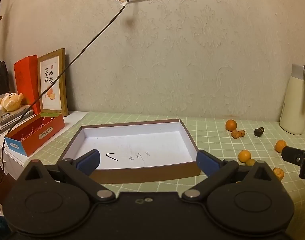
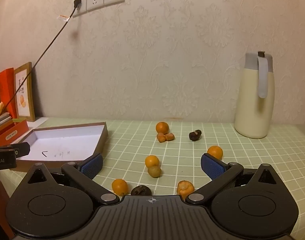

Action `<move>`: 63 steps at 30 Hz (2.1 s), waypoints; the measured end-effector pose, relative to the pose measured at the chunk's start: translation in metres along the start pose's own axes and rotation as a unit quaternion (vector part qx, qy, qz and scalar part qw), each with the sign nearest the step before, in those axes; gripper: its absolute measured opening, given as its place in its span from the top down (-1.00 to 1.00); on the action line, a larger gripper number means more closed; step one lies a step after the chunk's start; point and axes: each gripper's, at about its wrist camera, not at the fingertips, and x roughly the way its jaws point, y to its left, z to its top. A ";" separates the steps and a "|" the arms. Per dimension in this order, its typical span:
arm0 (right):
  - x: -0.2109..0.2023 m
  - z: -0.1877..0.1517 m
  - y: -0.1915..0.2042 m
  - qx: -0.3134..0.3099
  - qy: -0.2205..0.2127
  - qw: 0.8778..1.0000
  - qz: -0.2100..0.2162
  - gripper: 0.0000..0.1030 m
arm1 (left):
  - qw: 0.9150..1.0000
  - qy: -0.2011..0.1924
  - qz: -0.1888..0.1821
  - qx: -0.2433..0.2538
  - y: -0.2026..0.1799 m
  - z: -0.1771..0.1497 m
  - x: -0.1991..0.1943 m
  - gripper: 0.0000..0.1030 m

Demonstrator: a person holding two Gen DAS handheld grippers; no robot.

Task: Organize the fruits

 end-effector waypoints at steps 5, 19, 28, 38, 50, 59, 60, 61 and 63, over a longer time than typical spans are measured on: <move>0.001 -0.001 0.000 0.000 0.003 1.000 0.000 -1.00 | 1.000 0.001 0.002 0.004 -0.004 0.002 0.002 -0.88; 0.002 0.001 0.005 -0.009 0.004 1.000 0.007 -1.00 | 1.000 0.000 0.004 0.003 -0.004 0.001 0.000 -0.88; 0.002 0.001 0.006 -0.009 0.003 1.000 0.007 -1.00 | 1.000 0.002 0.004 0.001 -0.004 0.002 0.002 -0.88; 0.002 0.001 0.007 -0.010 0.004 1.000 0.007 -1.00 | 1.000 0.001 0.004 0.001 -0.005 0.002 0.002 -0.88; 0.003 0.002 0.006 -0.010 0.004 1.000 0.007 -1.00 | 1.000 0.000 0.004 0.002 -0.004 0.002 0.001 -0.88; 0.002 0.002 0.005 -0.011 0.003 1.000 0.004 -1.00 | 1.000 0.000 0.004 0.006 -0.006 0.003 0.001 -0.88; 0.001 0.002 0.005 -0.011 0.002 1.000 0.004 -1.00 | 1.000 -0.001 0.004 0.006 -0.007 0.003 0.001 -0.88; 0.001 0.002 0.005 -0.011 0.002 1.000 0.003 -1.00 | 1.000 -0.001 0.003 0.007 -0.007 0.003 0.001 -0.88; 0.001 0.002 0.006 -0.012 0.001 1.000 0.002 -1.00 | 1.000 -0.001 0.003 0.008 -0.008 0.003 0.002 -0.88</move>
